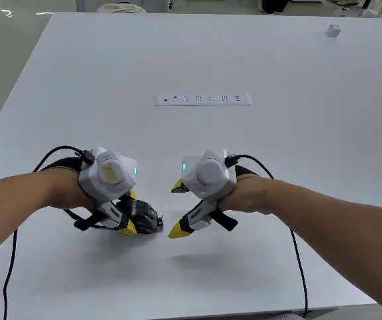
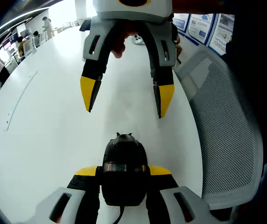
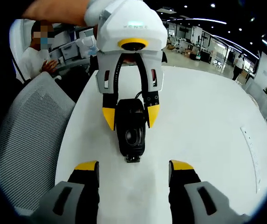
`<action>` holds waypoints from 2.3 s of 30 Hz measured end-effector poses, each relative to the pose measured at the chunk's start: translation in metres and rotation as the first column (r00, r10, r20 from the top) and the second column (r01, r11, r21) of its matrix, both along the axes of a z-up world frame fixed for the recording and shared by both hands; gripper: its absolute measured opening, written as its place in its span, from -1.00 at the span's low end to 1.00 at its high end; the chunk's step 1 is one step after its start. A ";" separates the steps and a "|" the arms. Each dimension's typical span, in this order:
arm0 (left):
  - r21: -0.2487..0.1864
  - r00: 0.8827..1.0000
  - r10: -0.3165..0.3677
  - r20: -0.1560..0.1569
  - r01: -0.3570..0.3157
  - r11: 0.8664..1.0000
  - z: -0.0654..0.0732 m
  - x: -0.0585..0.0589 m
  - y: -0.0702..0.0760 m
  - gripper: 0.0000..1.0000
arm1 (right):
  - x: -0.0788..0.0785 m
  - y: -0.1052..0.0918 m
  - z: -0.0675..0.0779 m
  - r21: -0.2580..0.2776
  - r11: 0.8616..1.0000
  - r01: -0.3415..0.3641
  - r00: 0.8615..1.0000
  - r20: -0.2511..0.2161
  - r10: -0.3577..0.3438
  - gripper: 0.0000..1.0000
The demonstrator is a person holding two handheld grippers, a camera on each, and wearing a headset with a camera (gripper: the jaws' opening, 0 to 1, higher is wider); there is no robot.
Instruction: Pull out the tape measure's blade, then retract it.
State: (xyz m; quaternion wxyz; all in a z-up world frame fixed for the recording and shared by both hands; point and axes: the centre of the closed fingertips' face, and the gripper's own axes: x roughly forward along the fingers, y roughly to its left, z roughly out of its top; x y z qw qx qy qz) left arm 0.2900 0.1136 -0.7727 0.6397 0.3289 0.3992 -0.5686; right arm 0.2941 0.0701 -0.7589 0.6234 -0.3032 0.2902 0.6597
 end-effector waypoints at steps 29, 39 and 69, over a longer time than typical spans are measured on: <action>-0.047 1.000 0.025 -0.005 -0.025 0.999 0.003 -0.002 -0.002 -0.31 | -0.005 0.018 -0.043 -0.124 0.991 -0.057 0.998 -0.027 0.054 -0.52; -0.053 0.999 0.038 -0.009 -0.038 0.998 0.002 -0.001 -0.002 -0.30 | -0.002 0.019 -0.049 -0.138 0.987 -0.079 0.997 -0.008 0.079 -0.65; -0.050 0.999 0.038 0.000 -0.038 0.998 0.000 0.000 -0.001 -0.31 | -0.001 0.009 -0.051 -0.176 0.984 -0.014 0.999 -0.047 0.006 -0.77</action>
